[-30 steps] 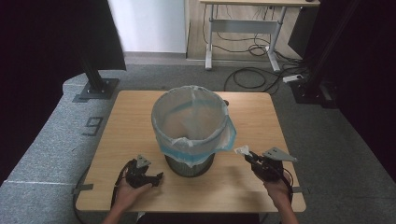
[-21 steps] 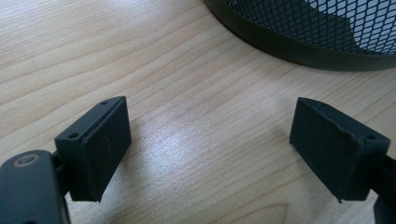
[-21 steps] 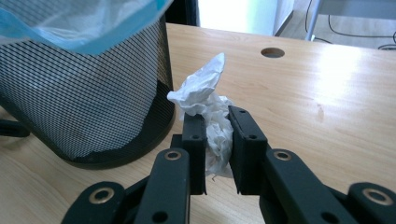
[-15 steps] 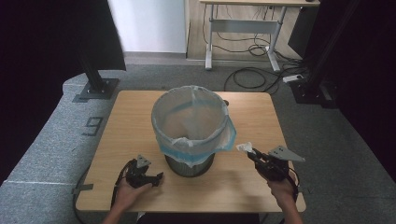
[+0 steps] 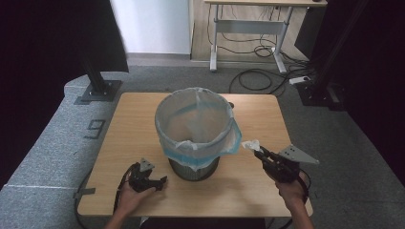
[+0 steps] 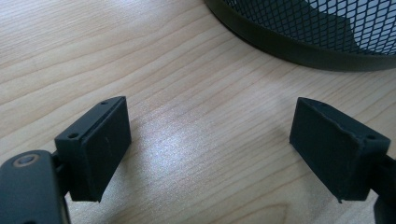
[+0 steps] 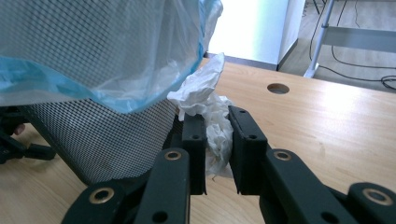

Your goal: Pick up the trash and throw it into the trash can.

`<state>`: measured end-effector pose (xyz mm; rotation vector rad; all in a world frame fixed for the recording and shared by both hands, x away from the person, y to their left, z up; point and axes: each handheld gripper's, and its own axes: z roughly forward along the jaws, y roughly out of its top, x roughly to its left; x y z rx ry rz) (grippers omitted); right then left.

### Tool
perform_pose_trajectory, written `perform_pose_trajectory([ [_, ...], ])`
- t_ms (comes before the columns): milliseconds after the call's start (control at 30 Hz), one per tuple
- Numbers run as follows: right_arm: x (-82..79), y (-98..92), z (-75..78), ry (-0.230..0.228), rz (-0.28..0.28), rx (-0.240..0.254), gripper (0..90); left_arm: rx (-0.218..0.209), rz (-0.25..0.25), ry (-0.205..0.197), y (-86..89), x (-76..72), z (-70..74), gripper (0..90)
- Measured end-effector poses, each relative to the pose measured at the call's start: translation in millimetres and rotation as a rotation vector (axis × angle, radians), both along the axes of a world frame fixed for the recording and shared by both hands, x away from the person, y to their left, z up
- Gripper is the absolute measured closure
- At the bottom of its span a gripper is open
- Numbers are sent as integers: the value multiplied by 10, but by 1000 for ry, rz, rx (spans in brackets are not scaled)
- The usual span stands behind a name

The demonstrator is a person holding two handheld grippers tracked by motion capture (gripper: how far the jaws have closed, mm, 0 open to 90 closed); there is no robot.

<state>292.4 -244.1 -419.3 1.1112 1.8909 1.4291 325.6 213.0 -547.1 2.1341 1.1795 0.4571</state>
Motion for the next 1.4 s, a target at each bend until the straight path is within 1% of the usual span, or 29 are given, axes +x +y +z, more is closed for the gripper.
perform_pose_trajectory([
  [300,-6,11,43,-7,-8,-5,774,-1,0,0,0,0,0,124],
  [533,-23,22,111,-19,-7,0,774,-2,0,1,-2,0,-1,124],
  [867,-45,134,233,-49,6,7,774,-2,-1,1,-4,0,-1,124],
  [1033,-49,195,262,-53,11,12,774,-2,-2,1,-5,-1,-1,124],
  [1167,-50,207,321,-66,14,19,774,-2,-2,1,-7,-4,-1,125],
  [1233,-42,202,377,-73,11,25,774,-2,-4,1,-8,-5,-1,124],
  [1267,-42,202,377,-73,11,25,774,-2,-4,1,-8,-5,-1,125],
  [1400,-34,208,459,-84,11,19,774,-2,-4,1,-10,-7,0,124],
])
